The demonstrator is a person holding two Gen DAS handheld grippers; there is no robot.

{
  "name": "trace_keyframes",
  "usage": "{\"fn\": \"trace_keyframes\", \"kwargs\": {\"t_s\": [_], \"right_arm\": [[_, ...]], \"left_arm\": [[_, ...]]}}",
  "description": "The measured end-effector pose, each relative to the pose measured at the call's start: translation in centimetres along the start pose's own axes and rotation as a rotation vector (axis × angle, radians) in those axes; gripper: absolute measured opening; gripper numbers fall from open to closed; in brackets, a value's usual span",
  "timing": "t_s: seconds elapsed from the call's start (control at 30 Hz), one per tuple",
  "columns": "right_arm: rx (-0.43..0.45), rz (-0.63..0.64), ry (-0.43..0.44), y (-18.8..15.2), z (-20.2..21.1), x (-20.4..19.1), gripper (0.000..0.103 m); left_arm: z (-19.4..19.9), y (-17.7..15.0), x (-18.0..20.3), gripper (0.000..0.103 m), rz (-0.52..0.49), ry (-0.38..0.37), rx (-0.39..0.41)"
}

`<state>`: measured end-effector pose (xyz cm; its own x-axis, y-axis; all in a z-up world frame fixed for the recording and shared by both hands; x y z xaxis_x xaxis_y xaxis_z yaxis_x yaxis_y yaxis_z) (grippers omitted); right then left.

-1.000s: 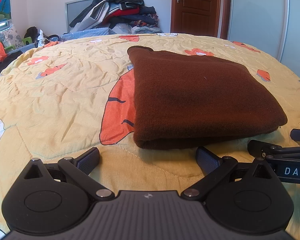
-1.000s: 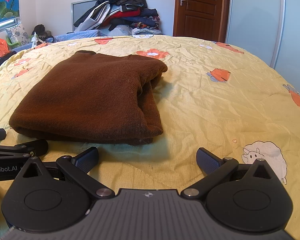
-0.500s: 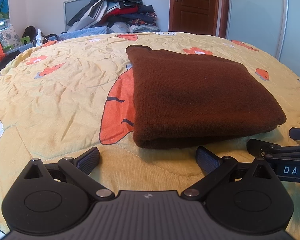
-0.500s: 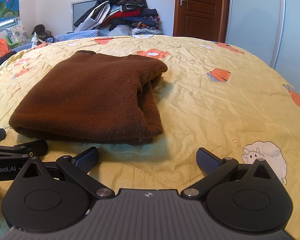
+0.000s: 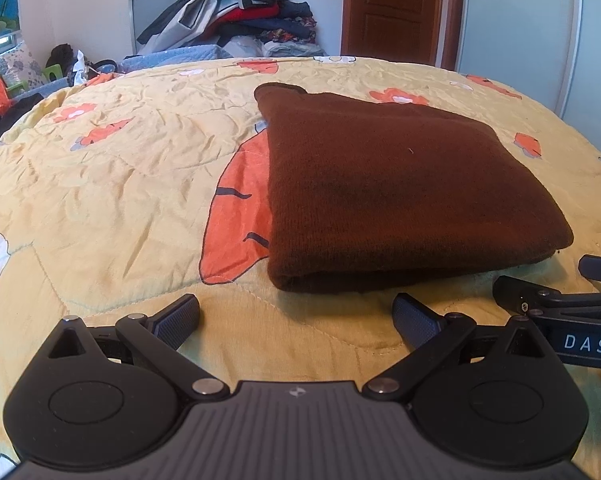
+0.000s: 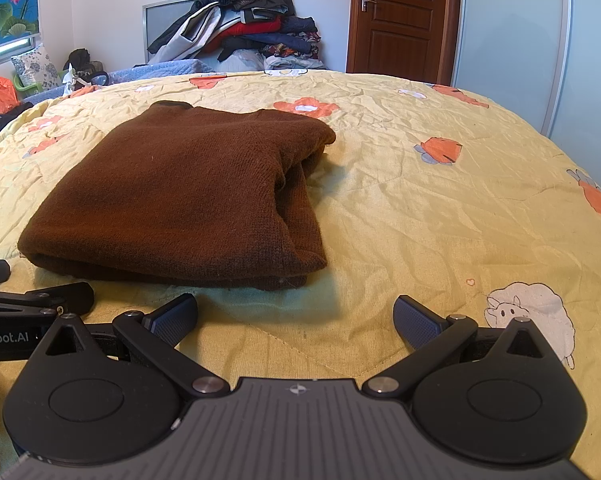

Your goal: Fold small clothes

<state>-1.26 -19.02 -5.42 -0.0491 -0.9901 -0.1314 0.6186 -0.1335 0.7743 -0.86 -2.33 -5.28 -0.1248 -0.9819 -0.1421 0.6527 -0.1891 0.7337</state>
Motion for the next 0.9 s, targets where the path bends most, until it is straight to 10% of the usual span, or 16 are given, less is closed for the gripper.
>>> {"fn": "trace_keyframes", "kwargs": {"t_s": [0.9], "right_arm": [[0.000,0.000,0.000,0.01,0.02,-0.02,0.103]], "left_arm": [[0.08,-0.17,0.07,0.103,-0.002,0.004,0.019]]}}
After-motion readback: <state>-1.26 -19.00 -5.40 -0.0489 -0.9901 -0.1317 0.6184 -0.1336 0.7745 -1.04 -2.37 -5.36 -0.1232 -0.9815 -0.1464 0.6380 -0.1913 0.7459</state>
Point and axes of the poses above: each gripper's, at about its wrist camera, not at the fingertips, and z roughly against the way its jaws point, x to its right, y to its top, the point moved 10 cm from there along -z, roughly the way its jaws point, and after that the axes turned 11 degrees about -z, right-handed, at the moved point
